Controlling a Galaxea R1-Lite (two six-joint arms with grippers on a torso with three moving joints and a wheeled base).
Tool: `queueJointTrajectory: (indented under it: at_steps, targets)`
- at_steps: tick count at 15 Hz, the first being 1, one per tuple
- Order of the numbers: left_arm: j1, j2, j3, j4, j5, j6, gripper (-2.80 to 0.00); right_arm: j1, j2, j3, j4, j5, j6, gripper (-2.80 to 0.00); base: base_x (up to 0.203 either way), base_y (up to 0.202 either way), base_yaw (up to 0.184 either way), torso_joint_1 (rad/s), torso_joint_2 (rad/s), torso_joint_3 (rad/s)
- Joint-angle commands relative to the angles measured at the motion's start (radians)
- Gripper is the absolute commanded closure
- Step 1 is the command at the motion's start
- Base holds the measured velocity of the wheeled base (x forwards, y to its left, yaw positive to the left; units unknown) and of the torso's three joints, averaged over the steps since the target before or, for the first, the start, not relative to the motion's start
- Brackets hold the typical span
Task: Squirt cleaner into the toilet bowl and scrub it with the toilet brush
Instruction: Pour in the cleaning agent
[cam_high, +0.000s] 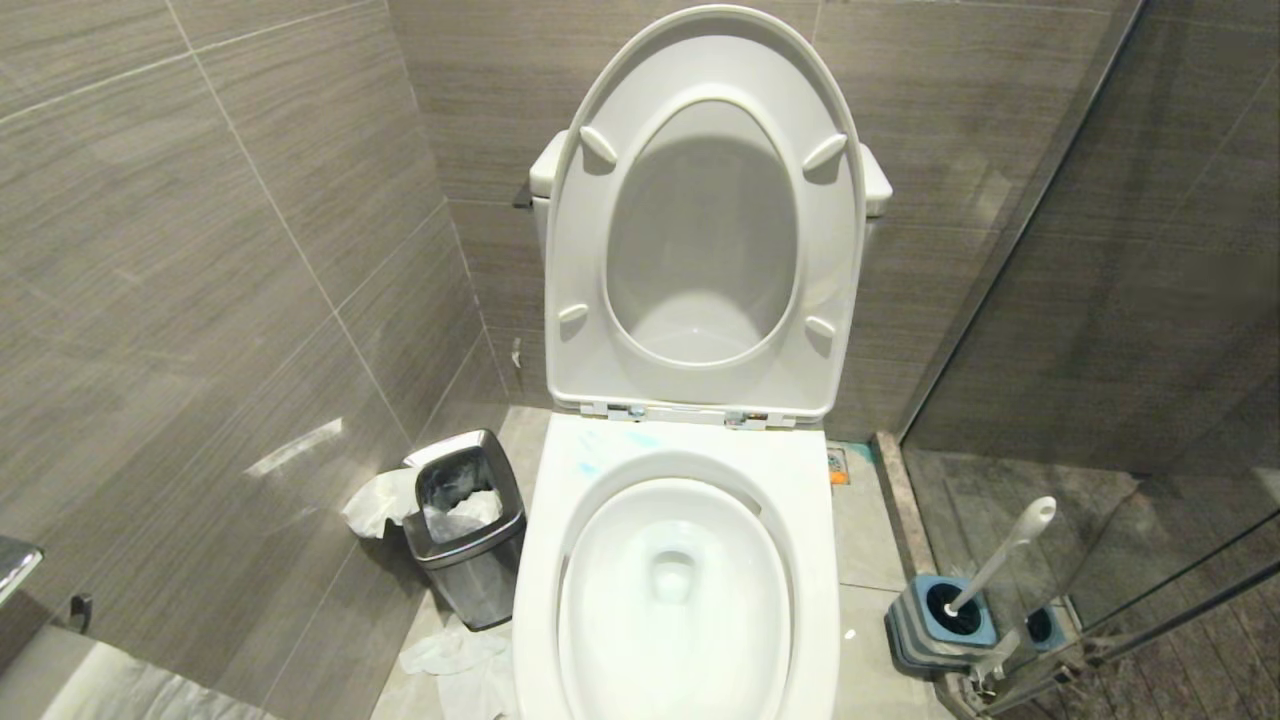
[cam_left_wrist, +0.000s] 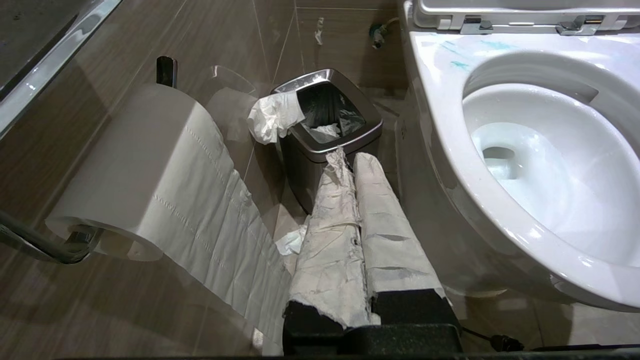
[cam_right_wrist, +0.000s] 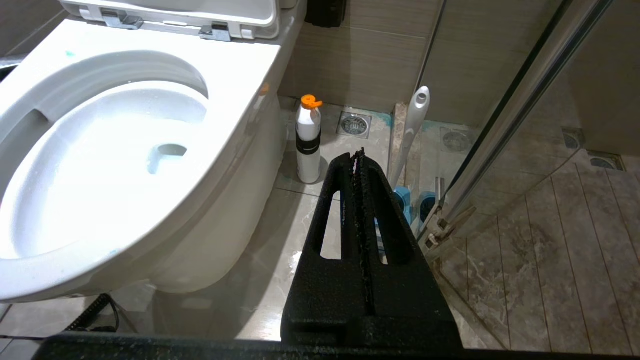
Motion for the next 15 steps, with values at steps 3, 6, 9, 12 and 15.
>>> queueJointTrajectory:
  at_steps: [3,6,9,12,15]
  targets:
    - [0.001,0.002,0.000,0.001,0.000,0.002,0.00,0.000,0.000,0.000,0.000,-0.001,0.000,0.00,0.000,0.000,0.000,0.000,0.00,0.000]
    - [0.001,0.002,0.001,0.001,0.000,0.002,0.00,0.000,-0.001,0.000,0.000,0.000,0.000,0.00,0.000,0.000,0.000,0.003,0.00,-0.073]
    - [0.001,0.002,0.002,0.001,0.000,-0.002,0.00,0.000,0.000,0.000,0.000,0.000,0.000,0.00,0.000,0.000,0.000,0.001,0.00,-0.175]
    - [0.001,0.002,0.002,0.000,0.000,-0.002,0.00,0.000,0.000,0.000,0.000,0.001,0.000,0.00,0.000,0.000,0.000,0.003,0.01,-0.193]
    - [0.001,0.002,0.002,0.000,0.000,-0.002,0.00,0.000,0.000,0.000,0.000,0.000,0.000,0.00,0.000,0.000,0.000,0.004,0.00,-0.190]
